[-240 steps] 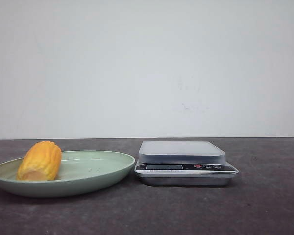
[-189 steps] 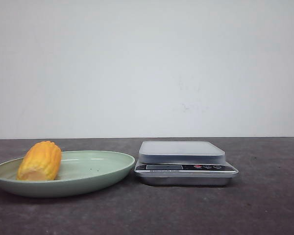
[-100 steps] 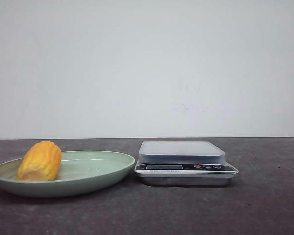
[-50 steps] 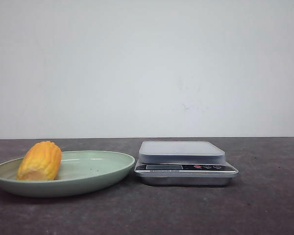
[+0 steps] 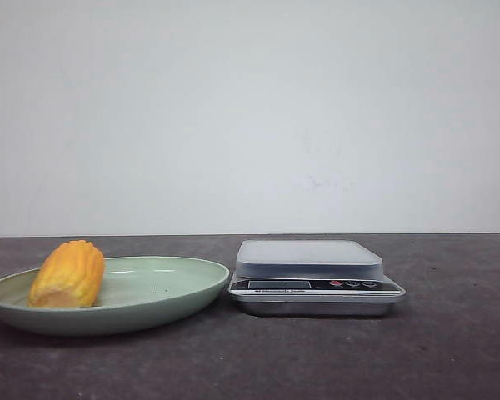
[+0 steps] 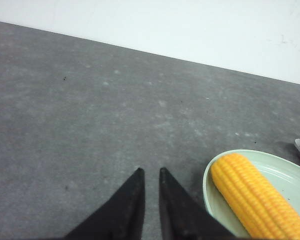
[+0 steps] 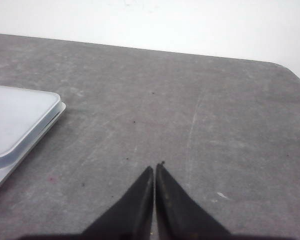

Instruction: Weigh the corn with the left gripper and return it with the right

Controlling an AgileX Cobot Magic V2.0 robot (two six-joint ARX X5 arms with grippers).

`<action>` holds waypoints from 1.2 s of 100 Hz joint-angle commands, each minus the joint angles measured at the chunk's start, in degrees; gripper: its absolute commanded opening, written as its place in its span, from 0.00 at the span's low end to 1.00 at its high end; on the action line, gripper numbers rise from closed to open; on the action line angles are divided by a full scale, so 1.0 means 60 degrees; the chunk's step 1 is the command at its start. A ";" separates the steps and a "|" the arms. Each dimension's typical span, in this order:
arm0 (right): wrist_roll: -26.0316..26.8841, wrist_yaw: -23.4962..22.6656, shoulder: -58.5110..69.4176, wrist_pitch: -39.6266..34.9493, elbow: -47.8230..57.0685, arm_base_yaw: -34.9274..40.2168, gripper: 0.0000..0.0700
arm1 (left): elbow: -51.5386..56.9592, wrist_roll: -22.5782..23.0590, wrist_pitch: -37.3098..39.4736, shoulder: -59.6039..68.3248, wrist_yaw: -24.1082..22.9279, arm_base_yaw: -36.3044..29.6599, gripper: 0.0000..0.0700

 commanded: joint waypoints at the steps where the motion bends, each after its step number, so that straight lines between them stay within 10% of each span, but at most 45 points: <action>1: 0.0080 0.0004 0.0000 0.0095 -0.0022 0.0015 0.01 | -0.0164 -0.0044 -0.0047 -0.0011 0.0055 0.0004 0.02; 65: 0.0106 -0.0004 -0.0004 0.0102 -0.0022 0.0015 0.01 | -0.0164 -0.0062 -0.0047 -0.0011 0.0062 0.0004 0.02; 120: 0.1257 -0.0025 -0.0004 0.0102 -0.0022 0.0015 0.01 | -0.0095 -0.1785 -0.0069 -0.0011 0.0178 0.0004 0.02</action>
